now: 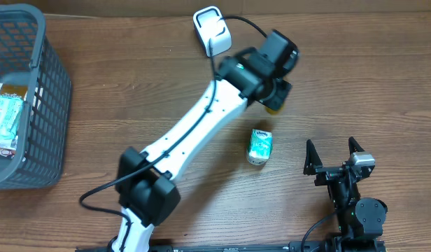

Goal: Scan the item barcode
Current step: 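Lift the yellow bottle out and carry it toward the scanner, then set the yellow bottle upright on the table and release it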

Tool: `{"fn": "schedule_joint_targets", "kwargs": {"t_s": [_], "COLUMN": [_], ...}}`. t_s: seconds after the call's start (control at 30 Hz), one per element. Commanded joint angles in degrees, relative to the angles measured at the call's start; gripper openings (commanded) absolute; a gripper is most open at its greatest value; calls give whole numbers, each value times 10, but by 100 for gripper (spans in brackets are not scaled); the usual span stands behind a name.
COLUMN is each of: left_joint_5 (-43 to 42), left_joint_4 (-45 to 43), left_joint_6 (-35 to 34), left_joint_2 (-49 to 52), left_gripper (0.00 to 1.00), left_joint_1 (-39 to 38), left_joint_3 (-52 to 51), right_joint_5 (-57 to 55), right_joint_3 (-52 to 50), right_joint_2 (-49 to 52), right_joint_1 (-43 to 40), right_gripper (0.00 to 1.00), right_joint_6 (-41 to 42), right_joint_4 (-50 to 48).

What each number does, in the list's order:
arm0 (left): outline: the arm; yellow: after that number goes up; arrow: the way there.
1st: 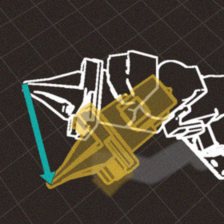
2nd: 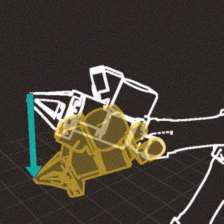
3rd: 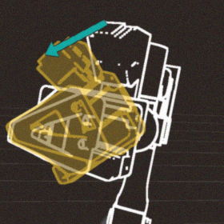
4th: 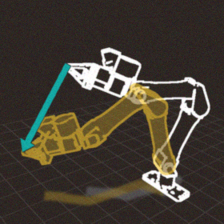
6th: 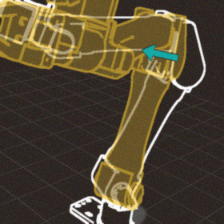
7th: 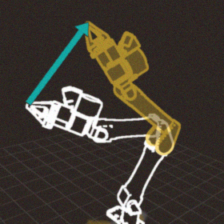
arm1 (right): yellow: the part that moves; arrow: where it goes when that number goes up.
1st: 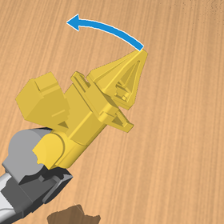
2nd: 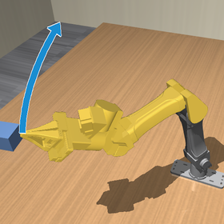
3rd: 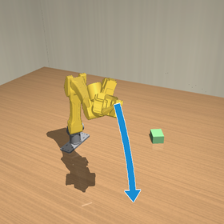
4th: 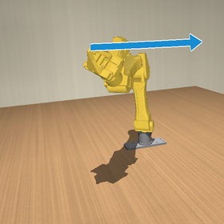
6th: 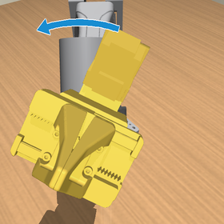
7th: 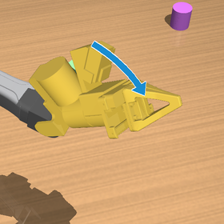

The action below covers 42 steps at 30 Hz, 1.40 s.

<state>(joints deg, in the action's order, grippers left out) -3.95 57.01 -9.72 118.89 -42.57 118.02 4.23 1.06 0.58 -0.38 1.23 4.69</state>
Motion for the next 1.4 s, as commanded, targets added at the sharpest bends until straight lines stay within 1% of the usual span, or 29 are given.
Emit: {"fn": "schedule_joint_targets", "kwargs": {"t_s": [0.0,0.03,0.07,0.1,0.17,0.2,0.3,0.53,0.73,1.0,1.17,1.2,1.3,1.37], "left_joint_5": [16,21,39,47,83,128,171,179,201,209,209,206,204,204], "left_joint_4": [-35,-40,-49,-50,-55,-54,-56,-105,-108,-108,-108,-108,-108,-109], "left_joint_6": [-55,-67,-105,-119,-174,-224,-267,-272,-277,-280,-280,-280,-280,-280], "left_joint_2": [37,40,45,46,52,58,69,128,135,135,135,135,135,134], "left_gripper": [40,39,38,38,38,37,36,38,40,43,63,73,91,97], "left_joint_1": [-41,-46,-59,-64,-81,-93,-108,-115,-114,-114,-114,-114,-114,-114], "left_joint_3": [12,12,12,11,11,10,10,10,10,10,10,10,10,10], "right_joint_5": [-1,-1,-1,-1,-1,-1,-1,-1,-1,-1,-1,-1,-1,-1], "right_joint_3": [-6,-6,-6,-6,-6,-6,-6,-6,-6,-6,-6,-6,-6,-6], "right_joint_2": [-4,-4,-4,-4,-4,-4,-4,-4,-4,-4,-4,-4,-4,-4], "right_joint_1": [-2,-2,-2,-2,-2,-2,-2,-2,-2,-2,-2,-2,-2,-2], "right_gripper": [100,100,100,100,100,100,100,100,100,100,100,100,100,100], "right_joint_6": [-4,-4,-4,-4,-4,-4,-4,-4,-4,-4,-4,-4,-4,-4], "right_joint_4": [-2,-2,-2,-2,-2,-2,-2,-2,-2,-2,-2,-2,-2,-2]}}
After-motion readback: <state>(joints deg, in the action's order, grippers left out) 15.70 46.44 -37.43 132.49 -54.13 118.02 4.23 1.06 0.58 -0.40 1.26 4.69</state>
